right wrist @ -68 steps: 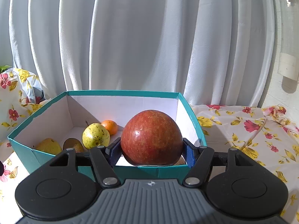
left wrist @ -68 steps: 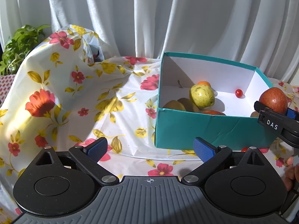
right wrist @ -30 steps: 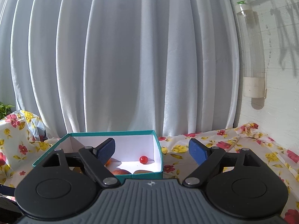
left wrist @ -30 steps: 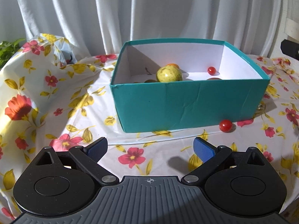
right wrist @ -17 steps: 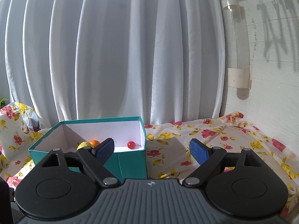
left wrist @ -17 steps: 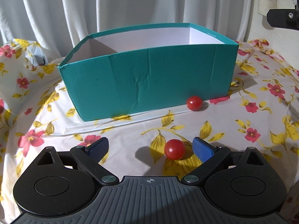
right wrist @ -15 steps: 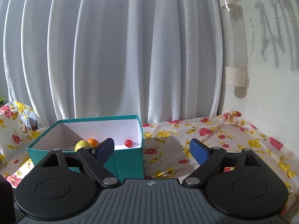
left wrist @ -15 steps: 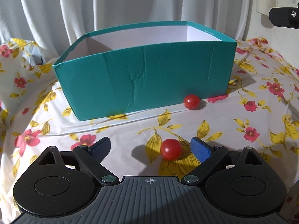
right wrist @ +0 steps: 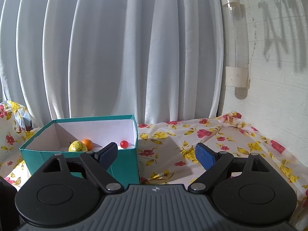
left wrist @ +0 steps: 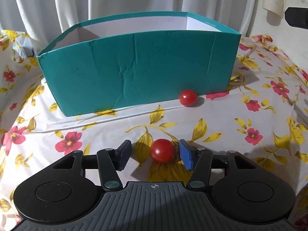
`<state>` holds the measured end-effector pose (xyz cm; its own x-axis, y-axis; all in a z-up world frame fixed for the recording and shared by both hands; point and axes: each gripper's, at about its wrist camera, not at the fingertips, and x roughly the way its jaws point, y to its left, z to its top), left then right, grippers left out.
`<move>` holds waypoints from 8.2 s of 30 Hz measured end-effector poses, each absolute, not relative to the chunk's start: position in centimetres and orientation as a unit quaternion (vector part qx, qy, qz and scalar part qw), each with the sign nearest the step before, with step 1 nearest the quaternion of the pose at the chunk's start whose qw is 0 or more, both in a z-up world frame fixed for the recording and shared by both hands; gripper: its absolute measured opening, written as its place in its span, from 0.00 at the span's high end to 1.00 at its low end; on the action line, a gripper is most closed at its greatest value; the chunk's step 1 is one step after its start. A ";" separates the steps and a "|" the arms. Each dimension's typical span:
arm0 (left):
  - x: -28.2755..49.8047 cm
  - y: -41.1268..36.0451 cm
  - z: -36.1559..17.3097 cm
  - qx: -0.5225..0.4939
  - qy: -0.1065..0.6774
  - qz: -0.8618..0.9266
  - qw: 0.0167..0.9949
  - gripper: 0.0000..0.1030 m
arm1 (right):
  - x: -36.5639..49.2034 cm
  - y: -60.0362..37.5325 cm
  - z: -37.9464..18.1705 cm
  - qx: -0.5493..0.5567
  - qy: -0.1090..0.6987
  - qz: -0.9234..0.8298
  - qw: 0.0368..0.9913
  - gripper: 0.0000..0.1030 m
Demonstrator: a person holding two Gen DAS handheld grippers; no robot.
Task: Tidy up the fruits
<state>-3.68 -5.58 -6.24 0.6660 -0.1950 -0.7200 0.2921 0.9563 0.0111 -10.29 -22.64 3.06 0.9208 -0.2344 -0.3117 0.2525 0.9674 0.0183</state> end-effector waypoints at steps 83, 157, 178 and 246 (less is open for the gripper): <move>-0.8 2.5 5.1 0.011 0.352 -0.054 0.934 0.71 | -2.0 -16.0 -2.4 0.010 0.269 -0.006 0.963 0.74; 12.0 -2.2 1.1 0.050 0.376 -0.074 0.922 0.70 | -7.7 -17.0 6.2 0.023 0.123 -0.103 0.987 0.74; 5.0 0.5 5.5 0.022 0.348 -0.053 0.936 0.01 | -8.3 -16.5 6.9 0.019 0.109 -0.082 0.990 0.74; 1.7 3.0 4.9 0.023 0.399 -0.023 0.917 0.00 | -0.1 -14.9 2.9 -0.016 0.226 -0.042 0.973 0.00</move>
